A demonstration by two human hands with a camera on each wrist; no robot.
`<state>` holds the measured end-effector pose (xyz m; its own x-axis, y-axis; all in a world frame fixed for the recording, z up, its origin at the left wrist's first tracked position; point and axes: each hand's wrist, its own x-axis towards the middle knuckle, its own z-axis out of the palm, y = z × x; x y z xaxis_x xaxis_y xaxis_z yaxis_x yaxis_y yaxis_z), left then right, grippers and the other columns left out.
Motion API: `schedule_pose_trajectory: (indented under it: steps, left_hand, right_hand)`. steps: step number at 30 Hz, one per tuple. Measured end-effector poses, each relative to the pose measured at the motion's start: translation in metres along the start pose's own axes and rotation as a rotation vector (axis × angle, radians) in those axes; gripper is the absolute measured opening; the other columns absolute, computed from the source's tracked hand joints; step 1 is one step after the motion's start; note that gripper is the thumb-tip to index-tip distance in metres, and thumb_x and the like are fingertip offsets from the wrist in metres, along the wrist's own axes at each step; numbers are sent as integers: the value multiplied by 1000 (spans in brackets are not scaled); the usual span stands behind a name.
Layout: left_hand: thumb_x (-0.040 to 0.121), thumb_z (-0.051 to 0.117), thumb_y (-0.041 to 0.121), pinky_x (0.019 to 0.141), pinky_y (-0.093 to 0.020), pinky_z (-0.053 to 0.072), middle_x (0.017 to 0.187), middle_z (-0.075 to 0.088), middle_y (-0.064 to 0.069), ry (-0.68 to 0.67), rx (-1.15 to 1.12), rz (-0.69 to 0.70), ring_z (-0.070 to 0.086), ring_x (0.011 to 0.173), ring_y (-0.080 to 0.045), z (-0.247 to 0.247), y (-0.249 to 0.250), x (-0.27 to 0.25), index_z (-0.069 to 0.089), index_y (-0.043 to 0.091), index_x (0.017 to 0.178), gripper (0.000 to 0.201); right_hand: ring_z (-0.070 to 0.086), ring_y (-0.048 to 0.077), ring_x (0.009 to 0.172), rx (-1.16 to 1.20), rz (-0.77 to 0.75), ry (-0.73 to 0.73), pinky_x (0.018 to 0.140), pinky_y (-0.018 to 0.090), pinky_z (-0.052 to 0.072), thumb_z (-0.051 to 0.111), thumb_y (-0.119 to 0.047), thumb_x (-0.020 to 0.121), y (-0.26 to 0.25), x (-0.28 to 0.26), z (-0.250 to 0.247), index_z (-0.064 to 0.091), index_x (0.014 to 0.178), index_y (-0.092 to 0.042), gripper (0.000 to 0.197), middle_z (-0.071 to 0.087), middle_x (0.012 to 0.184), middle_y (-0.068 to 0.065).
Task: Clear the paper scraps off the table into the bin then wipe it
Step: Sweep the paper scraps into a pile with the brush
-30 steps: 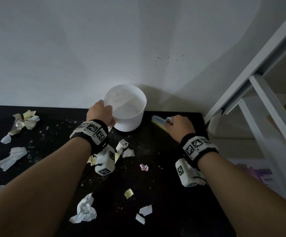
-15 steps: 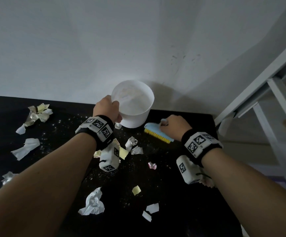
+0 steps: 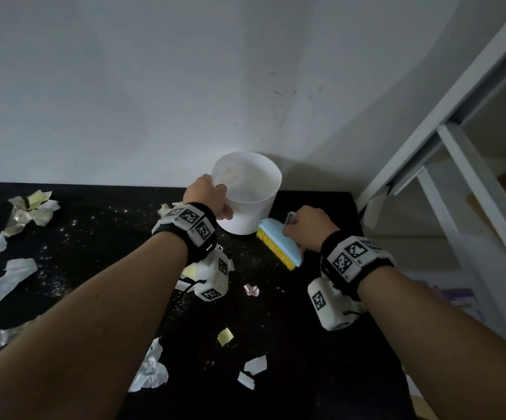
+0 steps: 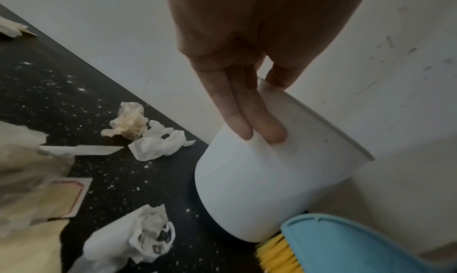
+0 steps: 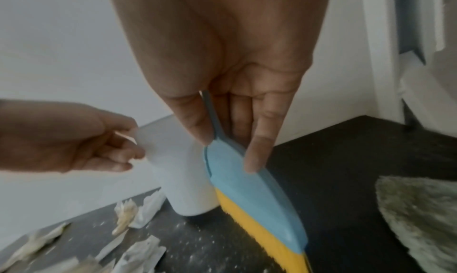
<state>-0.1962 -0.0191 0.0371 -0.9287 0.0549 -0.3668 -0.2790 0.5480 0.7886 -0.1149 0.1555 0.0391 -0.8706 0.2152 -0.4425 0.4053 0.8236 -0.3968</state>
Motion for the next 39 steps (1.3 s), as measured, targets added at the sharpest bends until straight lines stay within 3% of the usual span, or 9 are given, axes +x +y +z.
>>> schedule_pose_trajectory:
  steps: [2,6,8,12,17,20,27,33,39]
  left_hand:
    - [92,37,15,81,-45,59,69,72,-14,-29,-28,-12,72,77,-33,4,-2,2,48,7,117,28]
    - [96,37,21,73,-39,59,71,70,-10,-102,-85,-36,69,64,-25,3,-7,1,44,9,128,35]
    - [97,37,25,64,-33,57,72,69,-9,-127,-79,-43,67,59,-22,1,-9,0,44,9,130,37]
    - [99,37,33,59,-29,53,73,67,-7,-150,-79,-48,65,58,-20,-5,-18,-5,39,10,139,46]
    - [99,39,34,62,-31,49,77,66,-7,-140,1,-21,63,67,-24,-21,-31,-20,46,14,126,34]
    - [97,42,29,80,-37,52,94,70,-11,-103,160,60,64,82,-25,-33,-42,-31,58,12,105,24]
    - [95,47,26,92,-31,41,130,58,-7,-82,417,90,54,118,-23,-57,-66,-47,50,14,133,39]
    - [94,47,25,97,-32,42,131,58,-6,-106,419,104,54,118,-22,-71,-78,-49,49,16,135,41]
    - [94,49,23,93,-32,44,130,57,-7,-118,452,164,55,116,-23,-74,-85,-53,50,13,132,39]
  right_hand:
    - [61,29,75,-48,-13,69,56,29,45,50,-18,91,7,-1,-7,55,65,-8,28,59,70,10]
    - [57,21,78,-184,26,88,65,26,41,48,-22,95,15,-5,-5,66,114,-10,29,62,88,8]
    - [57,19,77,-235,42,33,66,27,44,49,-24,95,9,-8,5,64,118,-10,31,59,87,6]
    - [64,24,94,-341,-67,-84,78,32,51,52,-25,92,-17,-21,30,63,116,-9,31,66,102,9]
    - [58,21,73,-210,-92,-41,64,28,46,49,-26,94,-34,-32,34,57,72,-12,27,53,69,2]
    - [54,18,65,-176,12,98,58,25,41,48,-24,96,-23,-33,28,67,92,-7,26,53,68,1]
    - [64,27,99,-262,105,-7,70,27,42,46,-25,96,-34,-45,68,63,113,-5,31,67,107,12]
    - [64,32,88,-142,-38,36,67,28,39,47,-21,94,-67,-58,65,50,62,-12,33,58,80,13]
    - [56,25,77,-227,215,122,59,27,38,46,-19,97,-31,-65,58,66,102,0,28,56,83,10]
